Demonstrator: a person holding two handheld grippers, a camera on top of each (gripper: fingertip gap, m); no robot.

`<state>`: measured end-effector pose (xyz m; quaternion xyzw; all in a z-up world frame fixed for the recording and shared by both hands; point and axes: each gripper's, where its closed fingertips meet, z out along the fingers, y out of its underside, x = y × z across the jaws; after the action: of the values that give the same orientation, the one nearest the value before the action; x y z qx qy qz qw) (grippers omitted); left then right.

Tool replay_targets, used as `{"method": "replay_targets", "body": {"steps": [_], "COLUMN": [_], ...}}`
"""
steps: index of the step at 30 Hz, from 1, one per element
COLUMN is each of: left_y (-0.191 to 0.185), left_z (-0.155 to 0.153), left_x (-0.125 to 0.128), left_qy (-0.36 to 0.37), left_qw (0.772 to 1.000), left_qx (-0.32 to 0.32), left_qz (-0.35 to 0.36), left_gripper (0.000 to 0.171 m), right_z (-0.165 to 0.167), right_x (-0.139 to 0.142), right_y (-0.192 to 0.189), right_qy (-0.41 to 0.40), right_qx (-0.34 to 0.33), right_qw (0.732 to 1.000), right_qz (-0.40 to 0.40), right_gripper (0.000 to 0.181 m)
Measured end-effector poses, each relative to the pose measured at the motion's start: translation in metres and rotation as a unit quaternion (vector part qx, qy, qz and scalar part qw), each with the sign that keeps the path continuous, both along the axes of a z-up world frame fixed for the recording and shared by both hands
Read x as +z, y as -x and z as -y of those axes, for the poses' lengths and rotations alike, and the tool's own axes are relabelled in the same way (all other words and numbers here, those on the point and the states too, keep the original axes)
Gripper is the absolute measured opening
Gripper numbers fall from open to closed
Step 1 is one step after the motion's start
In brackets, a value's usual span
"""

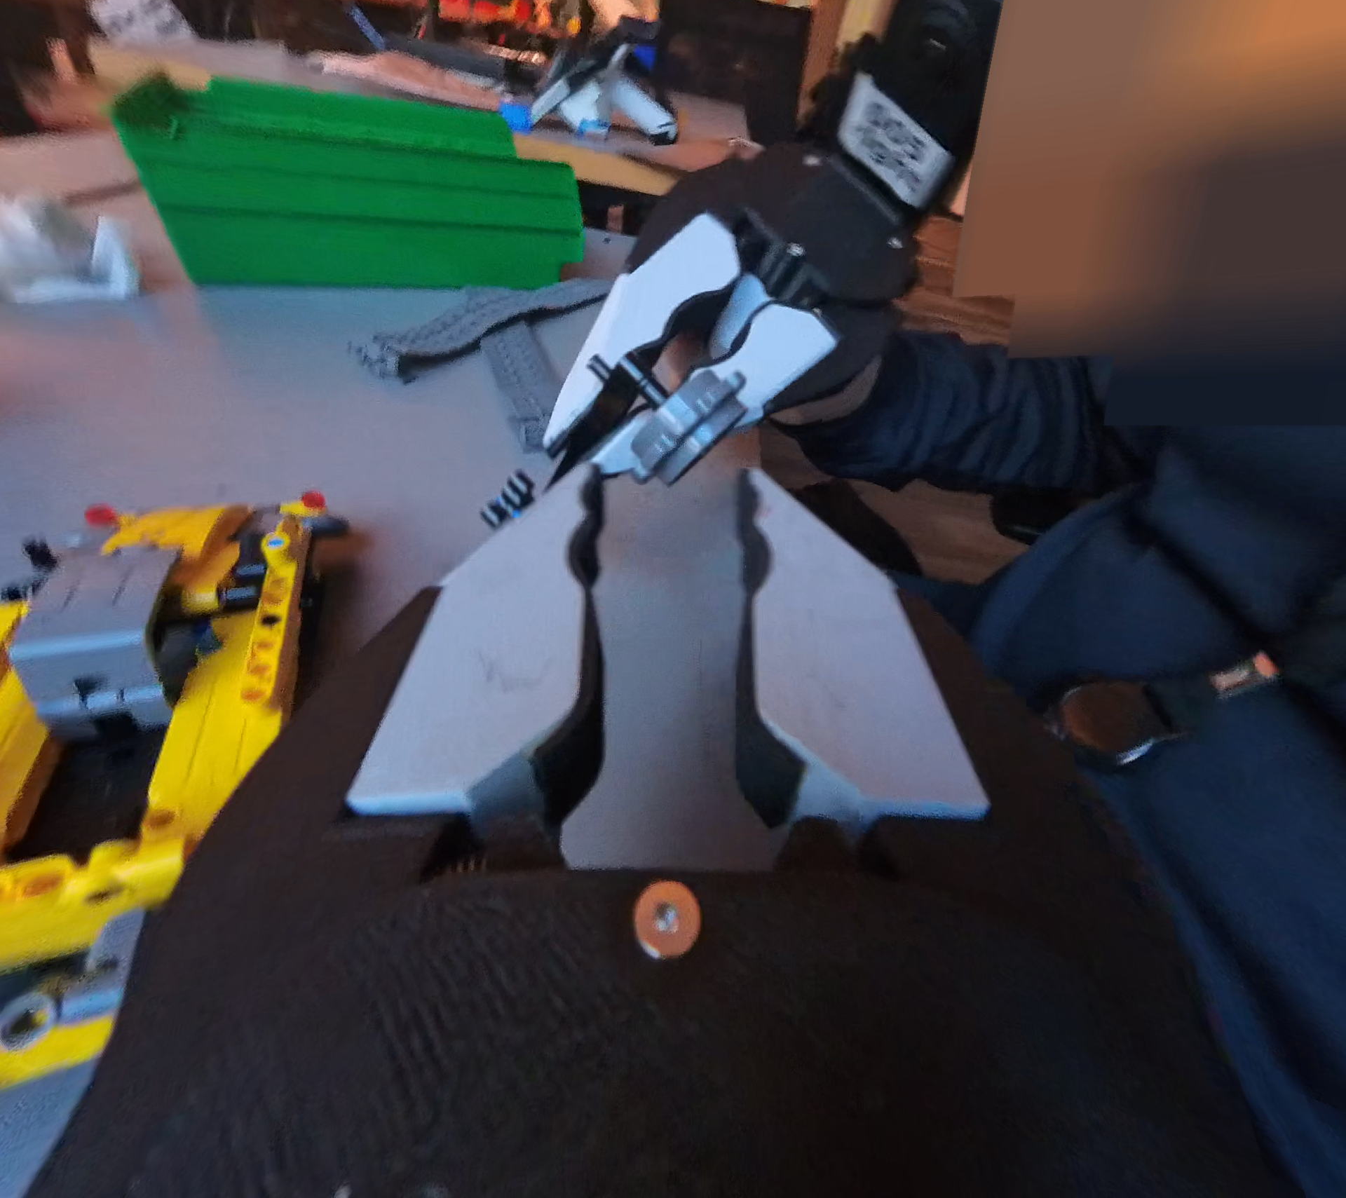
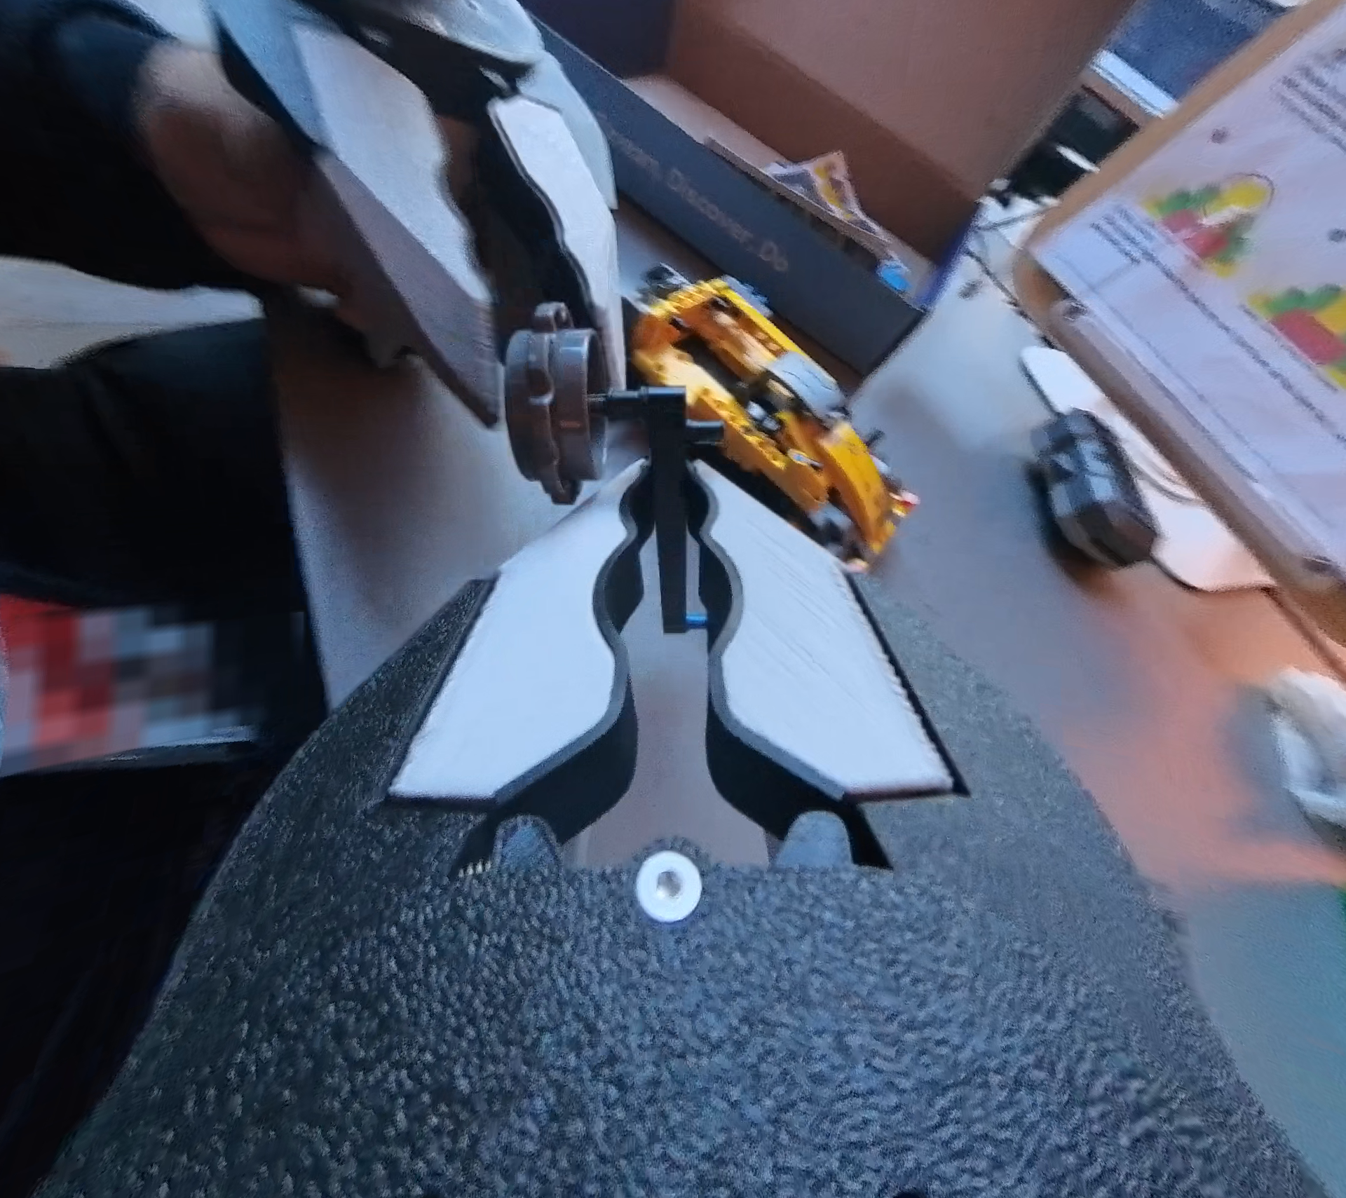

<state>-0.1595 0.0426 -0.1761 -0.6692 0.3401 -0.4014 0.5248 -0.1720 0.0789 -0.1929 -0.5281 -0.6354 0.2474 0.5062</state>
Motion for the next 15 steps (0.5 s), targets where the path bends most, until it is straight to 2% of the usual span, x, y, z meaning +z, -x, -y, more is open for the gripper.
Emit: {"method": "replay_targets", "body": {"steps": [3, 4, 6, 10, 15], "left_y": [-0.004, -0.007, -0.008, -0.009, -0.008], "left_z": [0.002, 0.002, -0.006, -0.009, -0.01], "left_x": [0.006, 0.011, 0.007, 0.0, -0.017], "left_qy": [0.097, 0.111, 0.131, 0.145, 0.131], "left_qw": [0.995, 0.992, 0.989, 0.986, 0.988], "left_qx": [-0.006, -0.002, 0.034, 0.055, 0.074], "left_qz": [0.038, 0.055, 0.053, 0.055, 0.036], "left_gripper": [0.081, 0.084, 0.072, 0.035, 0.031], "right_z": [-0.01, -0.011, -0.011, -0.01, -0.01], "right_x": [0.001, 0.002, 0.006, 0.007, -0.003], "right_y": [-0.003, -0.003, -0.001, 0.002, 0.0], "right_qy": [-0.109, -0.145, -0.202, -0.259, -0.261], "right_qx": [-0.058, -0.071, -0.089, -0.111, -0.111], "right_qw": [0.992, 0.986, 0.974, 0.957, 0.956], "right_qz": [0.037, 0.048, 0.058, 0.068, 0.077], "right_gripper": [0.004, 0.004, 0.004, 0.004, 0.004]}}
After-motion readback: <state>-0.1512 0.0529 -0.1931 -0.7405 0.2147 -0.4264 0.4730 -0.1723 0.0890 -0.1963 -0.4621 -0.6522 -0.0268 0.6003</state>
